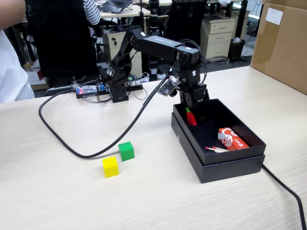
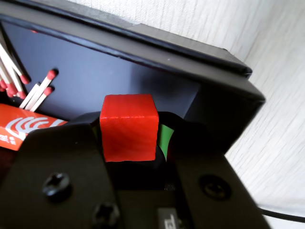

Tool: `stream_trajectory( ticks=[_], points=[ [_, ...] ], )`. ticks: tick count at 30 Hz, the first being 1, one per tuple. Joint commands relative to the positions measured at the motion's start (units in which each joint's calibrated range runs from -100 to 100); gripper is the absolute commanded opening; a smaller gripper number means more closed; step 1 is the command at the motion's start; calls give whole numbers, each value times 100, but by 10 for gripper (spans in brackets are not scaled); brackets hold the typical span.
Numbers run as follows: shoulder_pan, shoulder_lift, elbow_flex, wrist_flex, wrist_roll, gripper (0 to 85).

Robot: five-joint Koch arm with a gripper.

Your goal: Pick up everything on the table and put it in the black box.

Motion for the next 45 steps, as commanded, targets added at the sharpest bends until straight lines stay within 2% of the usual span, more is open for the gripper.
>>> stream_trajectory(
  ticks=[1, 2, 3, 4, 6, 10, 14, 16, 19, 25, 28, 31, 38, 45],
  points=[
    [-5, 198, 504, -33, -15, 12],
    [-10, 209, 495, -33, -15, 27],
    [-10, 221, 476, -33, -15, 77],
    [-10, 267, 404, -33, -20, 162],
    [-20, 267, 368, -33, -24, 185],
    [-39, 106, 386, -33, -34, 355],
    [-39, -387, 404, -33, -44, 362],
    [-54, -1099, 540, -33, -132, 407],
    [-137, -2154, 857, 11, -176, 408],
    [-532, -3921, 531, 11, -532, 411],
    [-869, -4357, -86, 11, -791, 444],
    [-1182, -4426, -503, 19, -1021, 455],
    [-1734, -4208, -1563, 123, -1348, 467],
    [-2061, -3279, -2225, 546, -1612, 480]
  ],
)
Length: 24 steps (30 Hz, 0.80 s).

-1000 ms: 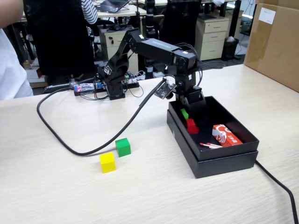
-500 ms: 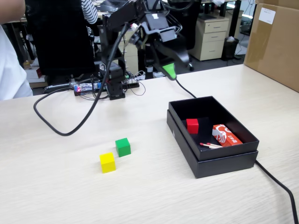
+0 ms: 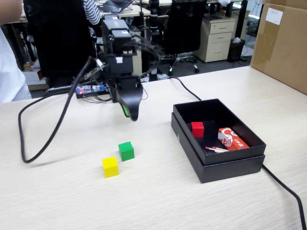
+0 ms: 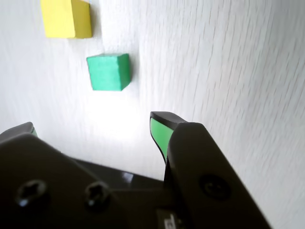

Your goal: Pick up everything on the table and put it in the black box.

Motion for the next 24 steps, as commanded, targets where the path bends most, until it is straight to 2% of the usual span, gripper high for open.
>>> stream_trajectory(
  ticks=[1, 17, 19, 21, 24],
  points=[
    [-103, 334, 230, 350, -137, 480],
    [-190, 2686, 1137, 445, -176, 472],
    [-200, 2904, 1227, 445, -176, 426],
    [-220, 3076, 1345, 445, -186, 319],
    [-254, 3168, 1472, 437, -171, 68]
  ],
)
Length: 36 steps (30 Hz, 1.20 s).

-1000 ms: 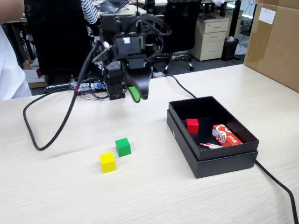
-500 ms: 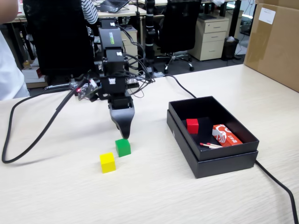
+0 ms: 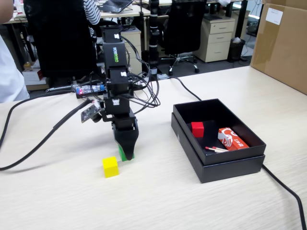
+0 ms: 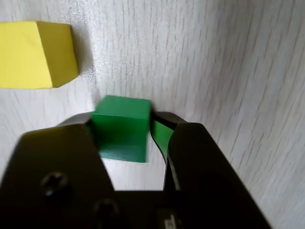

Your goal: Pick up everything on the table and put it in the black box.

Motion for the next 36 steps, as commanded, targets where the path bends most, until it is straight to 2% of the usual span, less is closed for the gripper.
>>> stream_trajectory(
  ticks=[1, 5, 9, 13, 18, 21, 22, 28, 36],
  points=[
    [-54, -81, 459, 104, -5, 7],
    [-29, -449, 287, 69, -10, 9],
    [161, -1584, -4, 60, 39, 9],
    [606, -2904, -140, -9, 234, 9],
    [1514, -3742, 613, -510, 635, 9],
    [1954, -3615, 1166, -510, 796, 9],
    [2261, -2835, 1728, -510, 913, 9],
    [2320, -781, 2218, -510, 1016, 9],
    [2339, -242, 2200, -510, 1031, 9]
  ],
)
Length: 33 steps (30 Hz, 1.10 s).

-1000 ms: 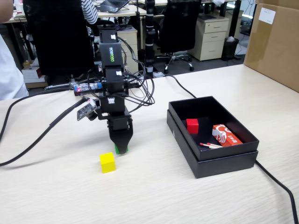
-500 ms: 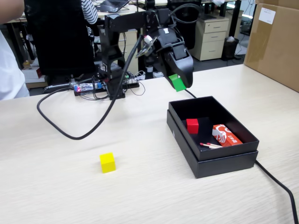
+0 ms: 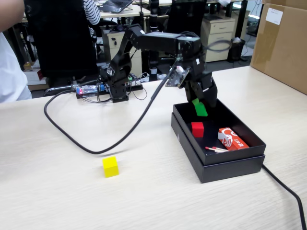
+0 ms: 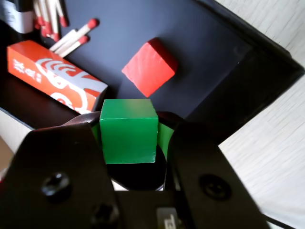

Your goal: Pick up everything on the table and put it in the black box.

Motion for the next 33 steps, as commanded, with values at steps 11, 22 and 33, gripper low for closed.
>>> stream_trajectory(
  ticks=[11, 22, 33],
  points=[
    [39, 574, 292, -14, 0, 327],
    [-137, -1009, 74, -14, -54, 418],
    [-1055, -3878, -787, -14, -562, 443]
  ],
)
